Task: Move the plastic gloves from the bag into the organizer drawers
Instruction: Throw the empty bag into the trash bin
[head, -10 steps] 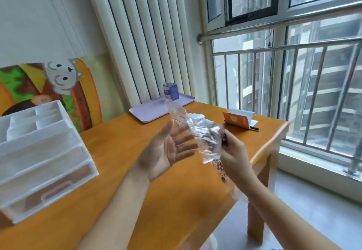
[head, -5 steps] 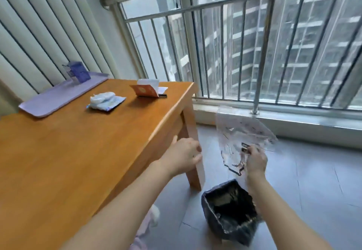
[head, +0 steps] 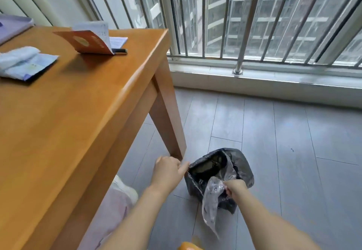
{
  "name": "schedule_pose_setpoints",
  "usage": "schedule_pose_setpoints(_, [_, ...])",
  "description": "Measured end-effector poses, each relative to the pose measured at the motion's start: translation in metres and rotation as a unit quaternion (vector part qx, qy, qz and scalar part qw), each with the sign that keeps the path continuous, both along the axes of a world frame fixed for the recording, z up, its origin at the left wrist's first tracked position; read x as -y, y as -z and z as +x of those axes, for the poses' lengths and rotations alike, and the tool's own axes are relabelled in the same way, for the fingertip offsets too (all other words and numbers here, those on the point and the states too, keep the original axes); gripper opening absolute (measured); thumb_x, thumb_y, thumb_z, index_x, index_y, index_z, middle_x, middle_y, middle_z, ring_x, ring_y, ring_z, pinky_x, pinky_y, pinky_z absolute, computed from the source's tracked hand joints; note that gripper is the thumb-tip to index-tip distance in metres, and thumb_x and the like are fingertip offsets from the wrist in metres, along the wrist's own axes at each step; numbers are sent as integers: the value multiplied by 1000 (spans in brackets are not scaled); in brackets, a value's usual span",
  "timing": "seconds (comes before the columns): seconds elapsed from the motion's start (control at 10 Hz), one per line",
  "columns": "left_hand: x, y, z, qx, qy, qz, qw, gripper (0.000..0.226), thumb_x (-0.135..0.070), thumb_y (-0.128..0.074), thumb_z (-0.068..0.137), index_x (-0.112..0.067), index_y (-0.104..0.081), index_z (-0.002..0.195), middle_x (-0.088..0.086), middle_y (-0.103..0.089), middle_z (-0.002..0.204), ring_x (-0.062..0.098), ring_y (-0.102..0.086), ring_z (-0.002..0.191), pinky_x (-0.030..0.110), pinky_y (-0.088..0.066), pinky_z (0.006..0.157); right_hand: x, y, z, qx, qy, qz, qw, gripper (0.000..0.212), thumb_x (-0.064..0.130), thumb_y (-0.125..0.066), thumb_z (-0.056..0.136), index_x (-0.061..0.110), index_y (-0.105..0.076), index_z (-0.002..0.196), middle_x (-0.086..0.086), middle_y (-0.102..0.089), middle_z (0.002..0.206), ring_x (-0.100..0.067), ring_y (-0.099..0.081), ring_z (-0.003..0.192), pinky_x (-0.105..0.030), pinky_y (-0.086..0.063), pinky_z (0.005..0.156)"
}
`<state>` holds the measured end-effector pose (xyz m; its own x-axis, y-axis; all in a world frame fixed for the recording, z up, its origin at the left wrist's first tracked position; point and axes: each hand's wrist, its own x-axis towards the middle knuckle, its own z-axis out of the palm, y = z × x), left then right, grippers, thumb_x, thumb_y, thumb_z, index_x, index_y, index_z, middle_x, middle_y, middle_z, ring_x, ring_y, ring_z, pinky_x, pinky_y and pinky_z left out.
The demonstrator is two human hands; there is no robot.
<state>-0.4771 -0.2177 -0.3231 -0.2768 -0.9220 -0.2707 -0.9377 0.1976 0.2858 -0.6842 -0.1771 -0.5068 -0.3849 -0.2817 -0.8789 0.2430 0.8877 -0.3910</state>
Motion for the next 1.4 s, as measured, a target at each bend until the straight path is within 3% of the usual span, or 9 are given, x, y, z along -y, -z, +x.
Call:
schedule_pose_setpoints(0.3, [3,38,40,-35,-48,37,998,60,-40,-51,96,-17,-26,46,-3,-23,45,27,-39,57,41,-40,94,26,13,0,33,182,-120,975,17,6,-58,92,12,-54,76,-2,-56,81,-11,-57,66,-10,-47,45])
schedule_pose_setpoints(0.4, [6,47,48,-51,-67,36,996,60,-41,-52,95,-18,-28,46,-5,-26,45,15,-28,46,41,-40,95,33,24,4,108,253,-120,954,5,4,-54,94,6,-59,95,-6,-56,107,-18,-58,99,-8,-50,62])
schedule_pose_setpoints(0.5, [8,55,55,-60,-81,45,994,57,-42,-53,95,-19,-31,47,-5,-32,47,13,-33,50,39,-41,94,34,38,17,164,332,-135,919,29,4,-42,100,6,-46,129,-9,-70,94,-10,-65,95,-18,-53,74])
schedule_pose_setpoints(0.6, [9,62,59,-67,-90,50,992,53,-41,-54,94,-19,-34,49,-6,-38,50,17,-41,62,36,-40,97,37,38,33,196,280,-113,933,43,14,-41,102,4,-34,144,-11,-45,140,-26,-39,134,-40,-34,107])
schedule_pose_setpoints(0.7, [10,69,60,-64,-99,63,991,47,-43,-53,94,-21,-41,54,-7,-52,61,16,-51,75,37,-34,103,33,35,43,-42,132,-106,985,53,21,-65,90,2,-44,134,-13,-44,139,-26,-49,113,-36,-38,96])
schedule_pose_setpoints(0.8, [11,72,57,-69,-110,83,988,38,-46,-53,93,-20,-53,65,-7,-64,80,14,-54,93,40,-27,109,23,33,53,-186,-208,-133,951,84,51,-82,63,19,-44,130,-5,-39,134,-25,-46,114,-38,-42,95])
schedule_pose_setpoints(0.9, [14,75,52,-54,-98,93,989,30,-47,-54,92,-23,-58,75,-8,-63,94,14,-51,106,41,-23,111,17,40,56,-228,-486,-45,843,108,59,-81,58,23,-28,145,-6,-29,149,-28,-37,129,-43,-40,104])
schedule_pose_setpoints(1.2, [22,84,45,-42,-77,114,990,20,-44,-57,90,-25,-62,87,-6,-58,112,15,-44,120,46,-16,114,-1,50,52,-166,-647,76,740,144,60,-80,59,26,30,145,-17,32,152,-47,9,142,-65,-10,111])
schedule_pose_setpoints(1.4, [19,90,42,-94,-87,182,975,60,-32,-64,88,-22,-39,142,1,-40,144,19,-35,133,27,-28,105,-15,51,67,-201,-642,54,738,143,59,-80,60,28,32,144,-18,36,149,-47,13,141,-65,-11,112])
